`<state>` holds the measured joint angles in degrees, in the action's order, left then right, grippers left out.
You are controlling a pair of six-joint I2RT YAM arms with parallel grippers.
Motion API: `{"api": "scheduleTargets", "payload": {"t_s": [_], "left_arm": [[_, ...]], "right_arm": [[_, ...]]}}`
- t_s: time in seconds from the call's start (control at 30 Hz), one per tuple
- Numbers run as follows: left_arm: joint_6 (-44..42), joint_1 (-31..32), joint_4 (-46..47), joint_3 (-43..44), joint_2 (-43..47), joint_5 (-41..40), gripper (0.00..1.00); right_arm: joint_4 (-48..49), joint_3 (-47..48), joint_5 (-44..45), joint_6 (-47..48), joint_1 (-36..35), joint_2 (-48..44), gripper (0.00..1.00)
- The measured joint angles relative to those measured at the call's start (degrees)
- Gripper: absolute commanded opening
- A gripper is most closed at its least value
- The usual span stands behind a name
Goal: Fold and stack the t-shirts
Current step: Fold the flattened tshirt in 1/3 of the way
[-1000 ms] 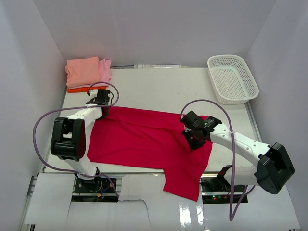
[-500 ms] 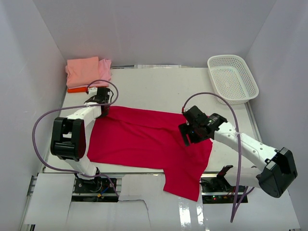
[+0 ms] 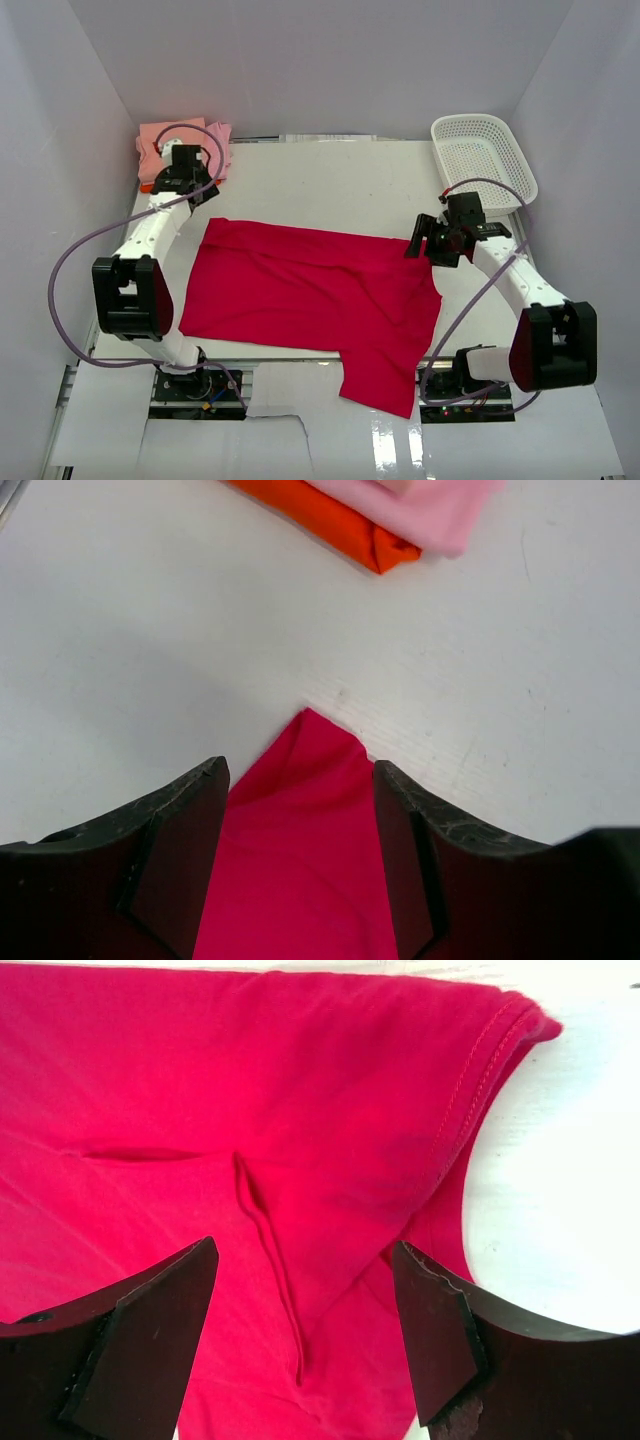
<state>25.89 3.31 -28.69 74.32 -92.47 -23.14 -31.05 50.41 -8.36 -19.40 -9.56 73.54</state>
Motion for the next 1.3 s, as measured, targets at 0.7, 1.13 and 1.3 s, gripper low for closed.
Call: {"api": "scheduleTargets", "payload": {"t_s": [0.7,1.13,1.3], "left_arm": [[-4.7,-11.8,-1.6,6.3,-1.5,15.7,0.70],[-6.0,-11.9,-2.4,6.4,-2.2,15.8,0.71],[-6.2,-12.0,-2.6,6.4,-3.1,16.1,0.70]], "right_arm": [[11.2,-0.4,-2.4,-1.2,10.6,15.2,0.75],[14.5,3.2,-2.3,-1.6,13.3,22.5,0.32],[15.3,3.4,-3.0,-1.6,13.3,23.6,0.17]]}}
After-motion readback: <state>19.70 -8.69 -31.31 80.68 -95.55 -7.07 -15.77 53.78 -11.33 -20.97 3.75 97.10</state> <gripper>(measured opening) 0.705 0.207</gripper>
